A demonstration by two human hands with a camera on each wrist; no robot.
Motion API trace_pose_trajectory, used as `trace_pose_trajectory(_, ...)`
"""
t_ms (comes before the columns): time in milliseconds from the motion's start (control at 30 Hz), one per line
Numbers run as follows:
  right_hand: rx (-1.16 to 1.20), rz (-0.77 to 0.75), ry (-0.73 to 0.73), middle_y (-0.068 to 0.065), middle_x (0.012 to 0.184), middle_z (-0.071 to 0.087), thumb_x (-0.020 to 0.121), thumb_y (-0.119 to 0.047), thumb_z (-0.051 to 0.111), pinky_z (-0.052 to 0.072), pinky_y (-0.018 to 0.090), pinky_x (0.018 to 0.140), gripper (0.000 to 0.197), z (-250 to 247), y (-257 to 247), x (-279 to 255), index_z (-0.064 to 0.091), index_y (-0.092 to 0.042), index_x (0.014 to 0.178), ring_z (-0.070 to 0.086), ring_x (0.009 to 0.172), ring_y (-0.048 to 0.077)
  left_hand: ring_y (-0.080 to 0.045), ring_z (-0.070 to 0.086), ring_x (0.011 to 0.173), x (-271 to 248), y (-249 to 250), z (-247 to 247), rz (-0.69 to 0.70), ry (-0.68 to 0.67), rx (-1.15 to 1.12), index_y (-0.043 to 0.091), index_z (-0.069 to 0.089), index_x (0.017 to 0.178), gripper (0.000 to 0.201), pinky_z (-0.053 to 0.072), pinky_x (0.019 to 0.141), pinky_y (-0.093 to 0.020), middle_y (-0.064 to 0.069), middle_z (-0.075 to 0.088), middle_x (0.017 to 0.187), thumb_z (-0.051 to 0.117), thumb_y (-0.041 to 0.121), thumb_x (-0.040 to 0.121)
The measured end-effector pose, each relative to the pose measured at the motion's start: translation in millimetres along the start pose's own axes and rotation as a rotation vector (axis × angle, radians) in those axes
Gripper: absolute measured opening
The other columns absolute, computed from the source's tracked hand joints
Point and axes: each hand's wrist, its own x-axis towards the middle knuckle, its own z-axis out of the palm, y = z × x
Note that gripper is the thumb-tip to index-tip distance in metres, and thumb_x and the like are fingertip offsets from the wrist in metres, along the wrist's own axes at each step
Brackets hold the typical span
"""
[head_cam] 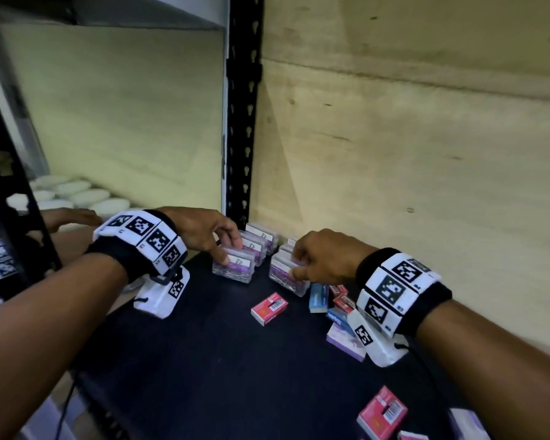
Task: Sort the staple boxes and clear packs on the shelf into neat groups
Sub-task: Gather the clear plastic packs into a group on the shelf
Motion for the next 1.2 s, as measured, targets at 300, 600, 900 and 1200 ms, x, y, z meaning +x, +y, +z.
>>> trace_pose_trajectory(300,-0.024,-0.002,0.000,-0.001,0.111,0.067,0.090,-0.049,0.064,0.053,0.034,0.081,0.040,4,-3,11,0.063,-0.022,0.120,0.063,0.095,0.019,0.014,0.059,0.072,10,-1,2,0.035,0.048,0.018,0.030,0.064,0.114,0.034,0.037,0.070,-0.016,0.011,0.062,0.113,0.076,0.023,0.083)
trace_pose_trajectory(600,-0.073,-0.018,0.106,-0.005,0.112,0.066,0.087,-0.056,0.064,0.049,0.032,0.074,0.044,2,5,4,0.059,-0.028,0.121,0.062,0.096,0.018,-0.005,0.048,0.078,-12,25,4,0.084,0.395,0.254,0.024,0.049,0.102,0.042,0.035,0.060,-0.017,0.010,0.048,0.095,0.078,0.041,0.078)
trace_pose_trajectory(900,-0.044,0.065,-0.166,0.003,0.096,0.072,0.084,-0.059,0.065,0.048,0.032,0.069,0.046,-7,26,-34,0.070,-0.015,0.099,0.063,0.080,0.018,-0.008,0.062,0.076,-23,79,52,0.060,0.069,0.389,0.025,0.066,0.084,0.038,0.054,0.074,-0.029,0.011,0.067,0.082,0.066,0.063,0.079)
trace_pose_trajectory(1200,-0.079,0.112,-0.261,0.003,0.106,0.073,0.082,-0.047,0.073,0.049,0.032,0.077,0.041,11,27,-55,0.072,-0.013,0.105,0.067,0.096,0.023,-0.018,0.064,0.087,-23,96,73,-0.044,-0.024,0.533,0.018,0.069,0.101,0.053,0.052,0.075,-0.033,0.001,0.069,0.099,0.069,0.064,0.073)
